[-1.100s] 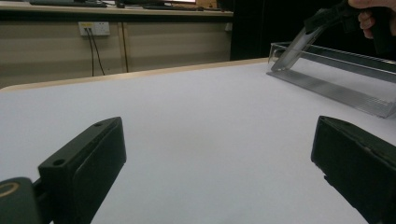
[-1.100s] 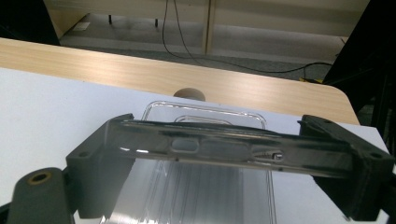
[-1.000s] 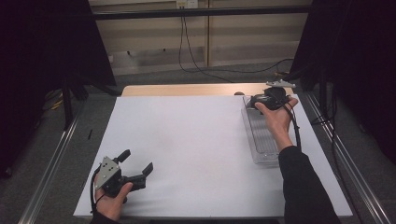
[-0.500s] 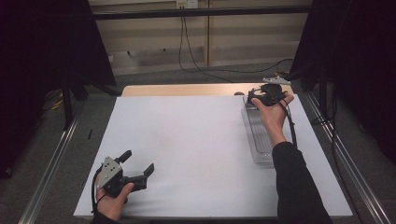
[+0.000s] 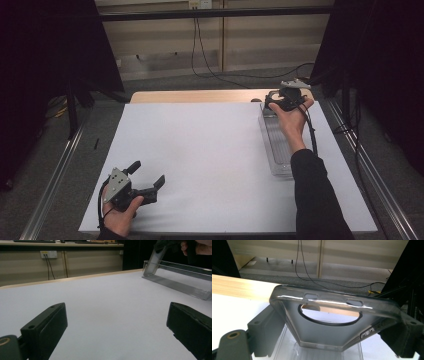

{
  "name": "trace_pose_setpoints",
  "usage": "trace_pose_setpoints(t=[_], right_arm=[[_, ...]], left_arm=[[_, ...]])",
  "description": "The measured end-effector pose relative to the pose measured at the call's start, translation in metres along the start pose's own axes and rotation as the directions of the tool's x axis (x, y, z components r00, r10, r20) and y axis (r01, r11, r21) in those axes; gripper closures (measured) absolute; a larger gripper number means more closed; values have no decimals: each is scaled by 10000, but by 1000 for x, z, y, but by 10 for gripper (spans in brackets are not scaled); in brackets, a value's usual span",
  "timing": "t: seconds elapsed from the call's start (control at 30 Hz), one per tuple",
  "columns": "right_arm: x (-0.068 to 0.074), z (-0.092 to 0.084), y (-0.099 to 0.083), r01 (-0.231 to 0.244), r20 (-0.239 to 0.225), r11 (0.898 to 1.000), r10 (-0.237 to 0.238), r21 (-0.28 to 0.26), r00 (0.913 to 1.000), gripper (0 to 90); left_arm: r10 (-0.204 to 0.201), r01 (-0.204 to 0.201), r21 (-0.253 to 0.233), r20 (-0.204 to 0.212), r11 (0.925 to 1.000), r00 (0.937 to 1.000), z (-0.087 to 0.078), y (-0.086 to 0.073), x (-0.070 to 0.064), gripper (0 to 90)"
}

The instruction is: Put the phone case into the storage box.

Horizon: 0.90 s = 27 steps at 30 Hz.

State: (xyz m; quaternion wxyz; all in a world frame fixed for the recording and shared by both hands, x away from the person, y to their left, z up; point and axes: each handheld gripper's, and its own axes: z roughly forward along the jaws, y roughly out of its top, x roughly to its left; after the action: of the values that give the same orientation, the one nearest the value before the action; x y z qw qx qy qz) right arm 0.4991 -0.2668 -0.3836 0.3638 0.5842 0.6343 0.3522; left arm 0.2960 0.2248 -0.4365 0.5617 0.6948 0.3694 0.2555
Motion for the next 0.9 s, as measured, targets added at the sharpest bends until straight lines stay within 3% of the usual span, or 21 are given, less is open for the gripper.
trace_pose_setpoints(t=[0.53, 0.73, 0.9], right_arm=[[1, 12, 3, -92, 99, 9994, 95, -328, 9999, 125], [0, 15, 3, 129, -54, 9986, -132, -510, 9999, 125], [-4, 17, 4, 6, -226, 9987, -18, -504, 9997, 126]], left_arm=[[-53, 53, -44, 36, 10000, 10000, 0, 1, 0, 32], [-27, 27, -13, 26, 10000, 10000, 0, 1, 1, 32], [-45, 45, -6, -23, 10000, 10000, 0, 0, 1, 32]])
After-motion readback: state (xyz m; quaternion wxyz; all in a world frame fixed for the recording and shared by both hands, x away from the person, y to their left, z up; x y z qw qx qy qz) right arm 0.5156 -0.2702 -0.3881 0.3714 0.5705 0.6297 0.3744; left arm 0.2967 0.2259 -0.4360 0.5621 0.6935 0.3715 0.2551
